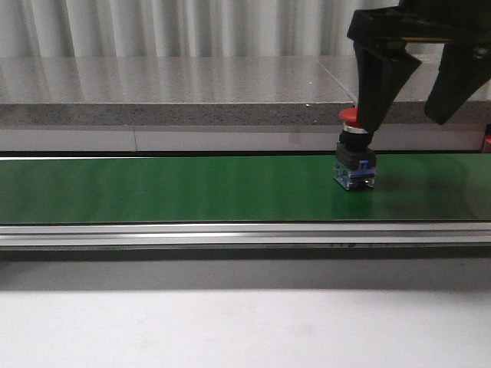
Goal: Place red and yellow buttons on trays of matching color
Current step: 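Lower the right gripper onto the red button on the belt and grasp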
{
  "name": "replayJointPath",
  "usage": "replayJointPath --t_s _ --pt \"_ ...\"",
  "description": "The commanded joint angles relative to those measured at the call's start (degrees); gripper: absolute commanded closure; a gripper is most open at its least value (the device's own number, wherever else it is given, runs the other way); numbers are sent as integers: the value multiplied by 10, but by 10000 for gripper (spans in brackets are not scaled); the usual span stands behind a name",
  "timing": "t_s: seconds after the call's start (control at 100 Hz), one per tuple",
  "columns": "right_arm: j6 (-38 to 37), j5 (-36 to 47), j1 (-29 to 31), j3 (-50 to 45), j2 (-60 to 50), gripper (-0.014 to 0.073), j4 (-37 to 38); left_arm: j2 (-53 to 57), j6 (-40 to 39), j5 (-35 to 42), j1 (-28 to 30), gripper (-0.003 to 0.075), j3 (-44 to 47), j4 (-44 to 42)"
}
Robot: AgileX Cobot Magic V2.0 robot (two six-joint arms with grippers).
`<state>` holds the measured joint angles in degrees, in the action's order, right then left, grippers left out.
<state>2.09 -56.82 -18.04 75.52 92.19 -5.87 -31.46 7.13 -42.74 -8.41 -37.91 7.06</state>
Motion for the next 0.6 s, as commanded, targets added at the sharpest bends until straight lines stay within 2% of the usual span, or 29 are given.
replayJointPath --t_s 0.0,0.23,0.3,0.46,0.59 --pt "14 19 -2 28 -7 -20 -10 -1 1 40 -4 740 -15 5" --pt "17 55 -2 59 36 -9 -9 -1 1 40 -4 740 -15 5" --pt "17 54 -1 59 44 54 -5 -1 1 40 -4 740 -15 5" --pt "9 44 7 59 56 311 -3 -1 1 40 -4 740 -15 5" --pt "-8 51 7 59 49 368 17 -1 1 40 -4 740 -15 5"
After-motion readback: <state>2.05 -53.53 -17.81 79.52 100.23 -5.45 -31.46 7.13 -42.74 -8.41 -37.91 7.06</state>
